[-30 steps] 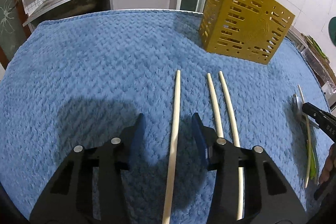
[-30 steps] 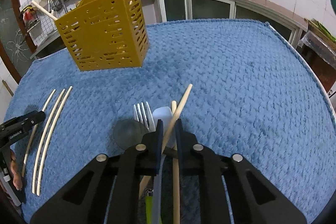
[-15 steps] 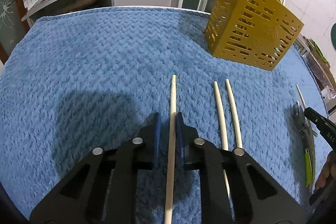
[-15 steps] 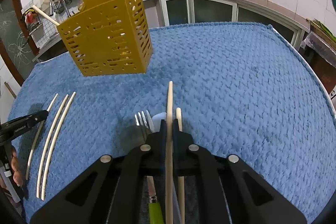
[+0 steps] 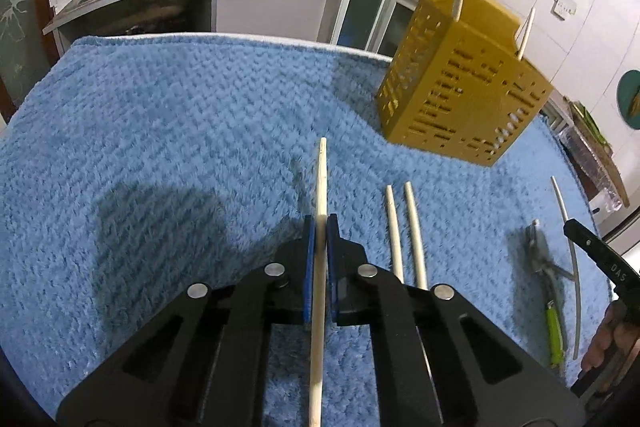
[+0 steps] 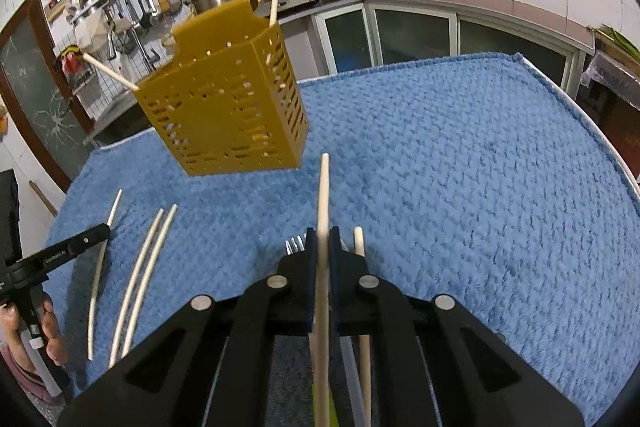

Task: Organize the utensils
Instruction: 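Lift the right tool's chopstick into the caddy while the left tool inserts its chopstick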

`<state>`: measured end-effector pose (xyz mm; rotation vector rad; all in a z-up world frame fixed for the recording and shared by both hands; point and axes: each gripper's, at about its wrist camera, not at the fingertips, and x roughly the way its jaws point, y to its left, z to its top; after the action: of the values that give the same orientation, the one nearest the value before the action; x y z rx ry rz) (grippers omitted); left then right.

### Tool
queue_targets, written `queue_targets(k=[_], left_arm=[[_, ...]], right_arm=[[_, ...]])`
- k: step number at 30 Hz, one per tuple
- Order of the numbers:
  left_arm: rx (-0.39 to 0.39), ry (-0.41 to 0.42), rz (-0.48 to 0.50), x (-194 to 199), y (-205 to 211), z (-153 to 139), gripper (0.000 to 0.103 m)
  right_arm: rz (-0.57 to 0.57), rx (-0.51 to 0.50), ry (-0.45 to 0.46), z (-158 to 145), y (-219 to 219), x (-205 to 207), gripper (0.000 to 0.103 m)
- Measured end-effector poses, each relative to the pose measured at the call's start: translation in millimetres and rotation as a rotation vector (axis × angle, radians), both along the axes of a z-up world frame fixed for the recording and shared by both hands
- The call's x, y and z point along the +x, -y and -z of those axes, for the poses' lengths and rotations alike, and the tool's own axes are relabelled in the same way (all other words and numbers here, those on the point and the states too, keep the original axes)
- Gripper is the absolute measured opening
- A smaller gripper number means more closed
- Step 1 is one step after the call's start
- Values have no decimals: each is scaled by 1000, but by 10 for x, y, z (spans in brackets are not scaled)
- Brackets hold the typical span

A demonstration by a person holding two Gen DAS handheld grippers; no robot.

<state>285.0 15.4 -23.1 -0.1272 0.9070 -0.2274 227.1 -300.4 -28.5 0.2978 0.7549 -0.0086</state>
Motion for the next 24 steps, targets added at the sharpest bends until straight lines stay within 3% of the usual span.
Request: queue_targets(k=[12,24], left_arm=[[-73,126,47,-211,52,-457,4],[-79,249,91,-394,212,-836,4]], right_arm=[[-19,92,101,-222,69,-98,6],[-27,89,239,-511,57,-241,6]])
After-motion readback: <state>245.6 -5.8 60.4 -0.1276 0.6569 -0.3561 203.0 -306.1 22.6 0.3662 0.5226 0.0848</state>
